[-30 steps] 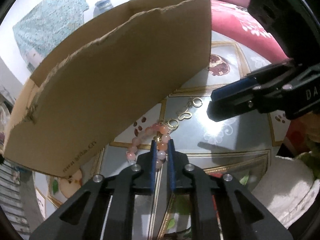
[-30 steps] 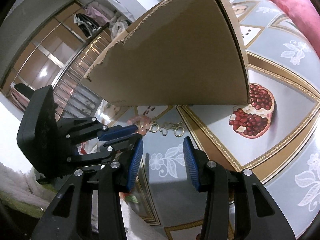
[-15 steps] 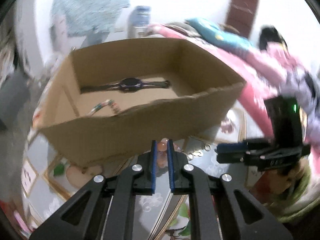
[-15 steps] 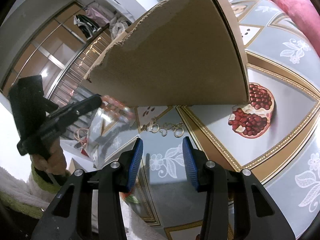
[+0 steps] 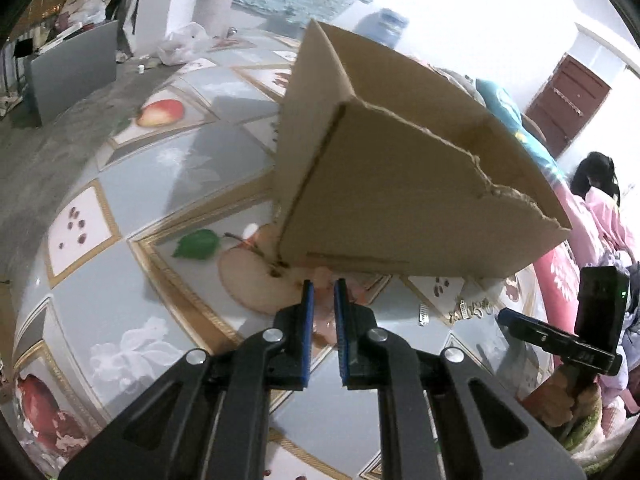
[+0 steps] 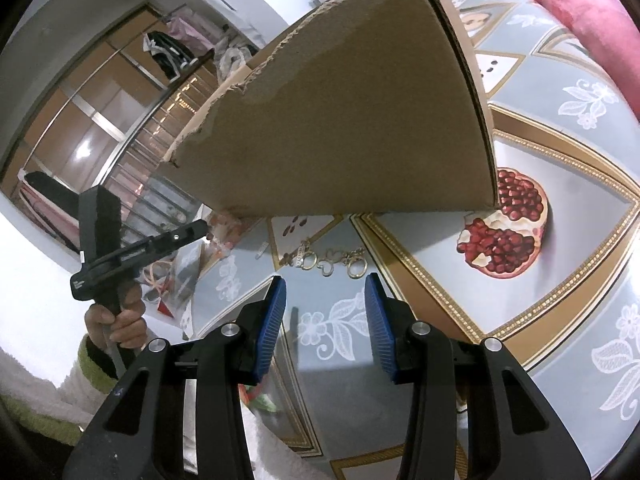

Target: Organize jewelry

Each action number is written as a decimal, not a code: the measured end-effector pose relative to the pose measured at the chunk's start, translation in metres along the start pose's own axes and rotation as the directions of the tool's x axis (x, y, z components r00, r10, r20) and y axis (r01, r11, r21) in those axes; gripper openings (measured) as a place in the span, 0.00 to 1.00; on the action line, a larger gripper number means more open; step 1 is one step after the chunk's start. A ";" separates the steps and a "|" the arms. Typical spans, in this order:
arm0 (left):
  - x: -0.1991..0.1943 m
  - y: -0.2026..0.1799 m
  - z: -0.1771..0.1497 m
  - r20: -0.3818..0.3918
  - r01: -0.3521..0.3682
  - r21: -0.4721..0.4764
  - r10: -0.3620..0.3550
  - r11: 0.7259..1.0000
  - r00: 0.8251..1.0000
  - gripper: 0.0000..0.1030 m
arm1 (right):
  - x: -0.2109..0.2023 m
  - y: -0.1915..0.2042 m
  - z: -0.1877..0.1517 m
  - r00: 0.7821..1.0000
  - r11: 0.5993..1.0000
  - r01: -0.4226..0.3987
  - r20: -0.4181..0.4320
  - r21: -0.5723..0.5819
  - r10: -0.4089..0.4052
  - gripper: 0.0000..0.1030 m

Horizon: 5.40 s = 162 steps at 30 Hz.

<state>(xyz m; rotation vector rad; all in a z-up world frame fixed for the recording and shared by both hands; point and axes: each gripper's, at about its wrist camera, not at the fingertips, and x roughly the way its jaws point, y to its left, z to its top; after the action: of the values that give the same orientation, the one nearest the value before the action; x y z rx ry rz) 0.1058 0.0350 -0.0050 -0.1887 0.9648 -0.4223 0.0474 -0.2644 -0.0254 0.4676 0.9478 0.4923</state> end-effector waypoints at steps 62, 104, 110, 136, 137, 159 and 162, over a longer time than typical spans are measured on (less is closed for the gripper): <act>0.052 -0.110 -0.034 0.013 -0.090 0.436 0.094 0.896 0.996 0.03 | 0.002 0.032 -0.004 0.986 0.979 0.163 0.047 -0.121 -0.158 0.35; 0.029 -0.068 -0.022 0.045 -0.074 0.320 0.062 0.944 0.997 0.03 | 0.073 0.095 -0.006 0.900 0.814 0.433 0.131 -0.387 -0.416 0.11; 0.029 -0.068 -0.021 0.045 -0.076 0.320 0.065 0.944 0.997 0.03 | 0.077 0.095 -0.006 0.903 0.821 0.427 0.133 -0.379 -0.408 0.10; -0.016 -0.086 -0.020 0.134 -0.076 0.340 0.032 0.937 0.990 0.03 | 0.018 0.117 -0.009 0.910 0.835 0.405 0.254 -0.373 -0.328 0.09; -0.021 -0.088 -0.020 0.143 -0.075 0.345 0.027 0.936 0.989 0.03 | 0.014 0.119 -0.009 0.907 0.833 0.408 0.268 -0.374 -0.324 0.09; -0.018 -0.135 0.081 0.204 -0.040 0.386 -0.043 0.922 0.978 0.03 | -0.016 0.100 0.091 0.904 0.905 0.340 0.354 -0.257 -0.239 0.09; 0.001 -0.136 0.093 0.195 -0.070 0.381 -0.006 0.922 0.981 0.04 | -0.004 0.093 0.104 0.907 0.905 0.350 0.328 -0.243 -0.263 0.09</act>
<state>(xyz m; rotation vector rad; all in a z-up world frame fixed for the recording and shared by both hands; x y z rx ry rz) 0.1474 -0.0910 0.0922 0.1438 0.6763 -0.5454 0.1161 -0.2098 0.0831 0.1033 0.6337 0.2589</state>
